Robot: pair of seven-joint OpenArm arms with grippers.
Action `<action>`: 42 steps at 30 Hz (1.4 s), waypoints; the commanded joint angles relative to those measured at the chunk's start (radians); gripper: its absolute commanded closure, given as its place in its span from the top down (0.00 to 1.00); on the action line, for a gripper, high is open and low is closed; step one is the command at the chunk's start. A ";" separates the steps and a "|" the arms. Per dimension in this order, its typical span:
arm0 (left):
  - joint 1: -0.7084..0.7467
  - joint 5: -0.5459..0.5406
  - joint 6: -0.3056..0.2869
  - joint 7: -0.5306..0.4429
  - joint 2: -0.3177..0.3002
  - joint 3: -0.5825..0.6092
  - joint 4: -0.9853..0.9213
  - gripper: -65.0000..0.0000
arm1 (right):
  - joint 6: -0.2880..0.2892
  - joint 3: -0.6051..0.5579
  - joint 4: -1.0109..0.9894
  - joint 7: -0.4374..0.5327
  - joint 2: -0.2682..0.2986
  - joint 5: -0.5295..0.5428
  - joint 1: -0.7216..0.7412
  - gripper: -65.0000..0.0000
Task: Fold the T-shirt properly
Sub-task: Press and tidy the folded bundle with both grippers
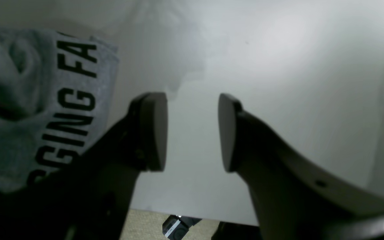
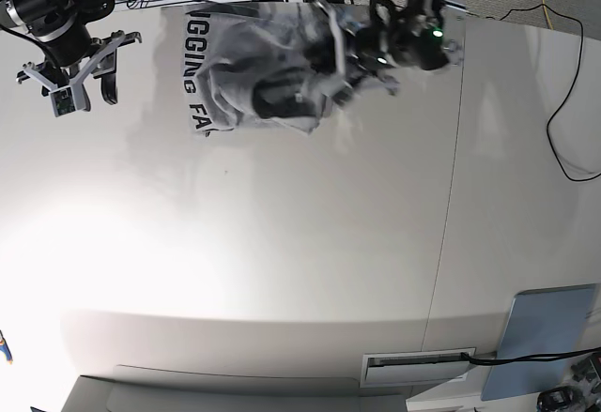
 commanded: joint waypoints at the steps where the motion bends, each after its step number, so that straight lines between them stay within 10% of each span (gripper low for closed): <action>1: -0.003 -0.011 -0.003 -0.034 0.002 -0.033 0.018 0.17 | -0.002 0.006 0.018 0.023 0.009 0.008 -0.003 0.39; 14: -0.010 -0.010 0.000 -0.098 -0.075 -0.290 0.018 0.17 | -0.001 0.000 0.018 0.022 0.008 0.074 -0.002 0.39; 23: 0.058 -0.557 -0.099 0.024 -0.108 -0.380 0.021 0.10 | 0.000 -0.198 0.018 0.084 0.008 0.015 0.013 0.32; 34: 0.094 -0.319 -0.099 0.017 -0.112 -0.154 -0.030 0.09 | -0.009 -0.448 -0.233 0.088 0.008 -0.156 0.182 0.27; 42: 0.050 -0.051 -0.099 -0.211 -0.114 -0.143 -0.208 0.09 | -0.010 -0.462 -0.326 0.049 0.008 -0.206 0.213 0.27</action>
